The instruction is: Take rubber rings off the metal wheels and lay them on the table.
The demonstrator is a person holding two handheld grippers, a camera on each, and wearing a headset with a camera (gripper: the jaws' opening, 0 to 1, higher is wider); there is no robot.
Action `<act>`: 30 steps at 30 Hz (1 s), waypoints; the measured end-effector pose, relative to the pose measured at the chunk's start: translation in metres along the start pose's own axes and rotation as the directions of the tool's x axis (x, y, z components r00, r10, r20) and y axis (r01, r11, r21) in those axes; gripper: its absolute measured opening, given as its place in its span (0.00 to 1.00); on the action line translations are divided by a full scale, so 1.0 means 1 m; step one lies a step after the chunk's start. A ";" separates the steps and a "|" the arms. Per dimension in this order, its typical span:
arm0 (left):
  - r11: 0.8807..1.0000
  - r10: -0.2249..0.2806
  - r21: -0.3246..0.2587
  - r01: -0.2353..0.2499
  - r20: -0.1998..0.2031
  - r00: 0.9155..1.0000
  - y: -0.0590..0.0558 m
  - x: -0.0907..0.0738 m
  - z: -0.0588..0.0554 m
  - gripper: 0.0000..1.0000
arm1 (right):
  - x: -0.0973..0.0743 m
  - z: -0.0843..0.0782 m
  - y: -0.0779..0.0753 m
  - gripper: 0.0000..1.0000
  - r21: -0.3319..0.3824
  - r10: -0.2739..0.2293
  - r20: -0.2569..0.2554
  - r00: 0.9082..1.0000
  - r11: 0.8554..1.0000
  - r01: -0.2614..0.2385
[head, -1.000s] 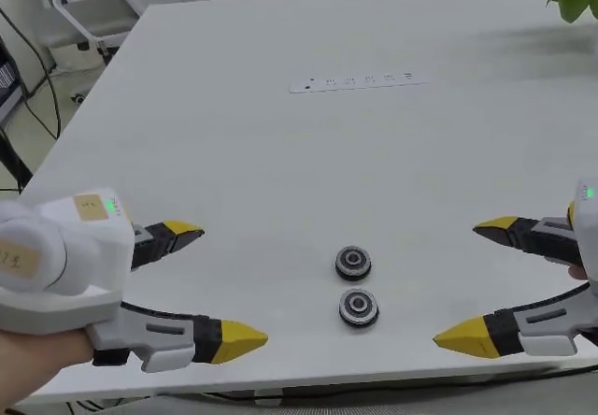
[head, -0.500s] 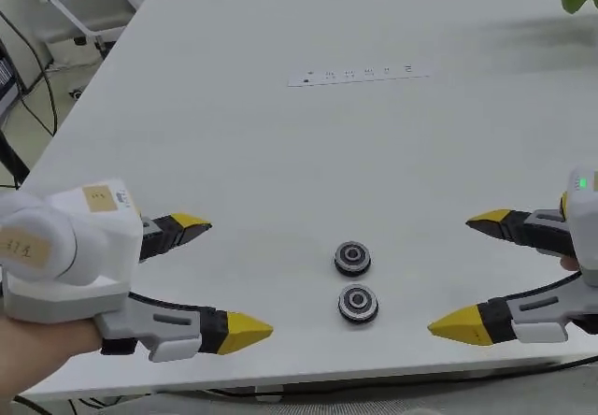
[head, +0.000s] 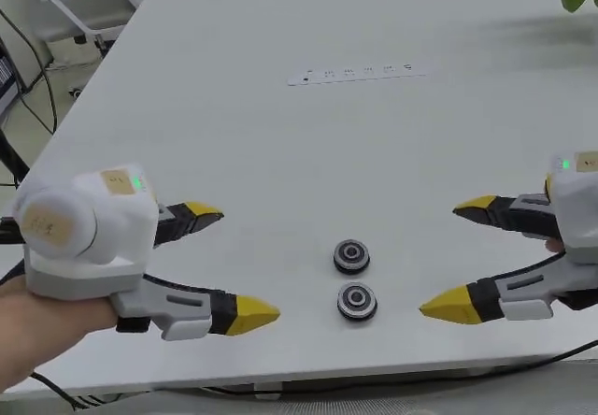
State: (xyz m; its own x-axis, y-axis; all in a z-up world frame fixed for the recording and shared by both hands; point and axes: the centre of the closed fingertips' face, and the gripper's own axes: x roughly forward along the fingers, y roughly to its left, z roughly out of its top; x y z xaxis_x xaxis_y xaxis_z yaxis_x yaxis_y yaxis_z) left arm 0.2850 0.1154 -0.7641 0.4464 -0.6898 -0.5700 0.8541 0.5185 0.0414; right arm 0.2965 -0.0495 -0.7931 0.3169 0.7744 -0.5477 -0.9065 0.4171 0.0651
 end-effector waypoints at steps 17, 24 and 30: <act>0.996 -0.061 0.056 0.063 -0.035 0.998 -0.002 0.026 0.003 0.78 | 0.025 -0.001 0.008 0.75 -0.070 0.092 -0.046 0.995 0.993 -0.095; 0.991 -0.097 0.088 0.101 -0.056 0.994 -0.008 0.038 0.003 0.75 | 0.034 -0.002 0.013 0.71 -0.086 0.130 -0.065 0.989 0.987 -0.135; 0.986 -0.122 0.103 0.129 -0.069 0.990 -0.011 0.047 0.003 0.73 | 0.041 -0.002 0.013 0.67 -0.102 0.152 -0.077 0.985 0.982 -0.160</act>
State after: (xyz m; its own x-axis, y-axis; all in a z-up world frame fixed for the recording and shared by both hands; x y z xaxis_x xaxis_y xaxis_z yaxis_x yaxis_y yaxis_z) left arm 0.2976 0.0754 -0.7890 0.3193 -0.7116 -0.6258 0.9275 0.3702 0.0522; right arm 0.2975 -0.0130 -0.8163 0.1527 0.7900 -0.5937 -0.9693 0.2370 0.0660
